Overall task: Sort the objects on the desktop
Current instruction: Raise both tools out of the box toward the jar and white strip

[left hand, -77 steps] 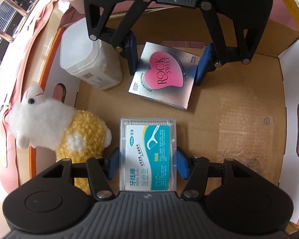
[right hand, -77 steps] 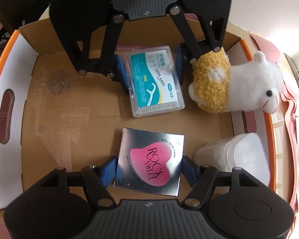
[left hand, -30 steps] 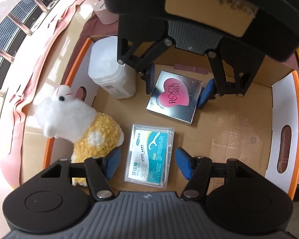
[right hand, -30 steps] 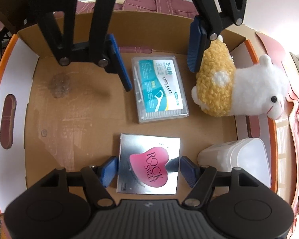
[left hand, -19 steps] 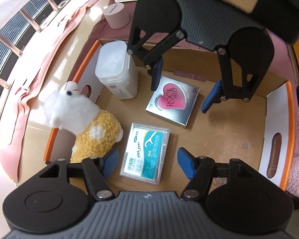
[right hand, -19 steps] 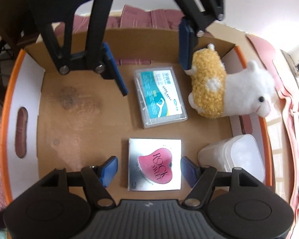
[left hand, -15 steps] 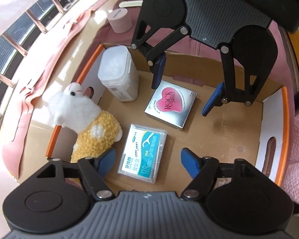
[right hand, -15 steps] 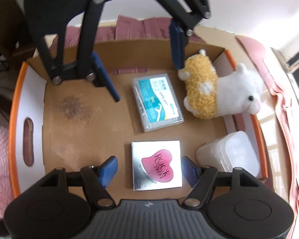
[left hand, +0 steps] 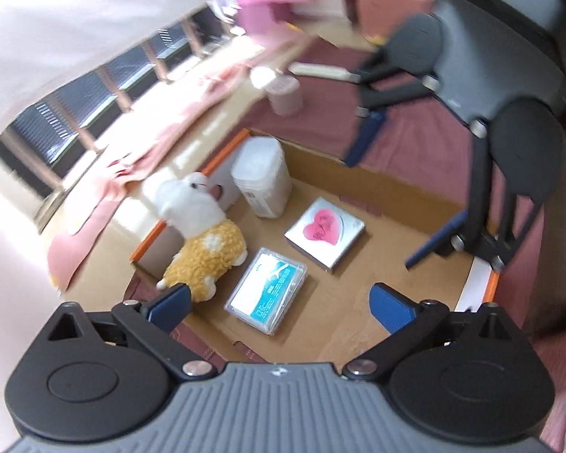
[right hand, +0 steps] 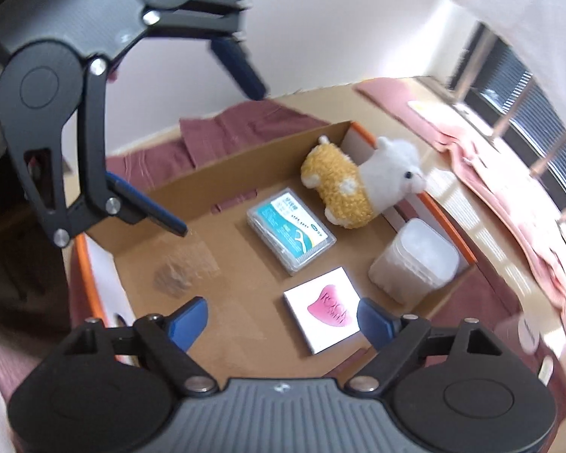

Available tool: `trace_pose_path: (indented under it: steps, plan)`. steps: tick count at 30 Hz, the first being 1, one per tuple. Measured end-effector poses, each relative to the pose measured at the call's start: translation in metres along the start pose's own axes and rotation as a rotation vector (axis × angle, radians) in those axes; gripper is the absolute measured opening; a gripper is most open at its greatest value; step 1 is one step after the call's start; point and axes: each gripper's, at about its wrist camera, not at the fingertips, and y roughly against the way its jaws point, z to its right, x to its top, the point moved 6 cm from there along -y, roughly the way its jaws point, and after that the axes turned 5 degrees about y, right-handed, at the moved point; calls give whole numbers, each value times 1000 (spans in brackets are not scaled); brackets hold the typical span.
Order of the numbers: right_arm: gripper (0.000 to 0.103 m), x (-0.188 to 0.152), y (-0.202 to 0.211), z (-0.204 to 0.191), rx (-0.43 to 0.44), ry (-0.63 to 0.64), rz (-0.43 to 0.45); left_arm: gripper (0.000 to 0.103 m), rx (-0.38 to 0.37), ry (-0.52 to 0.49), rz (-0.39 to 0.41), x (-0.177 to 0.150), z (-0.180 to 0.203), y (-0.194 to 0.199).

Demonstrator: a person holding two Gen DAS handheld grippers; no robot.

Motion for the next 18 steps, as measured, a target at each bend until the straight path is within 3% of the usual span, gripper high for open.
trace_pose_path:
  steps: [7, 14, 18]
  plan:
    - [102, -6, 29, -32, -83, -222, 37, 103, 55, 214, 64, -24, 8, 39]
    - [103, -7, 41, -50, -148, -456, 62, 103, 91, 500, 100, -46, 9, 68]
    - [103, -23, 58, -60, -188, -569, 83, 103, 119, 608, 126, -56, 11, 84]
